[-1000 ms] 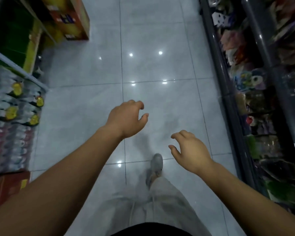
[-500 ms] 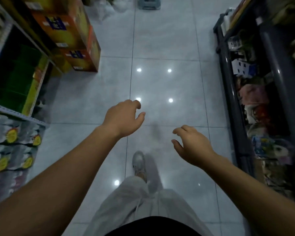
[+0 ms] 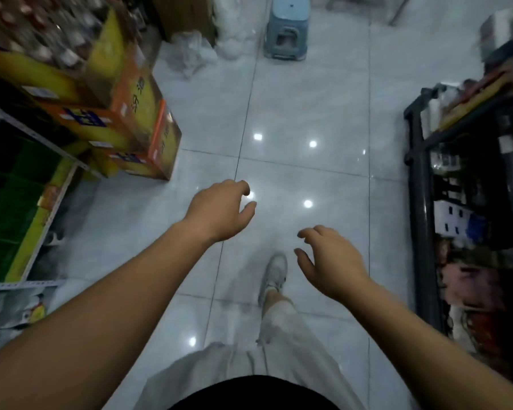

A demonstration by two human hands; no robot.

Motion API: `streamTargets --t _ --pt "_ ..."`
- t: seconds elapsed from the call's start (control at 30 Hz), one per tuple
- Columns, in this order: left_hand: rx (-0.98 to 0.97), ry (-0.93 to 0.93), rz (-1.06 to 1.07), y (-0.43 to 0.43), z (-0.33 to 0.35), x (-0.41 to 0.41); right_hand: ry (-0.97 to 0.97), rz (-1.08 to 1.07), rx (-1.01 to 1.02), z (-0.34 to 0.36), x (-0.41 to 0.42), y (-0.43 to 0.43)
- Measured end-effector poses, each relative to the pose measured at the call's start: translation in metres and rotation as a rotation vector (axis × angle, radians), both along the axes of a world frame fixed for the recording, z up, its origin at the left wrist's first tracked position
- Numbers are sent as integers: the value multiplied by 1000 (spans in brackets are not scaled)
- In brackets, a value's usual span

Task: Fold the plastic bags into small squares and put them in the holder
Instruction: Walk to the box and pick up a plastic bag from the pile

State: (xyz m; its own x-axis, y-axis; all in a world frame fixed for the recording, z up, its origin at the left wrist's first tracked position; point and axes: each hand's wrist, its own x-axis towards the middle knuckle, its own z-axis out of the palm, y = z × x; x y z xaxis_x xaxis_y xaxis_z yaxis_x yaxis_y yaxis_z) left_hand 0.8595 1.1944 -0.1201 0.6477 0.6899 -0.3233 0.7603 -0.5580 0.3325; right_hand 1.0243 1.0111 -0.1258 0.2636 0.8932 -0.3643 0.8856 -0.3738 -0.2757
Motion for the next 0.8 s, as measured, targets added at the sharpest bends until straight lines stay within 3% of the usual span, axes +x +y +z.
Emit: streamTargets --t 0.27,0.8 --pt "-29 -3 98 193 1 120 -23 111 -27 13 148 219" --pt "-83 -17 292 645 -37 295 -40 290 -52 -8 356 696"
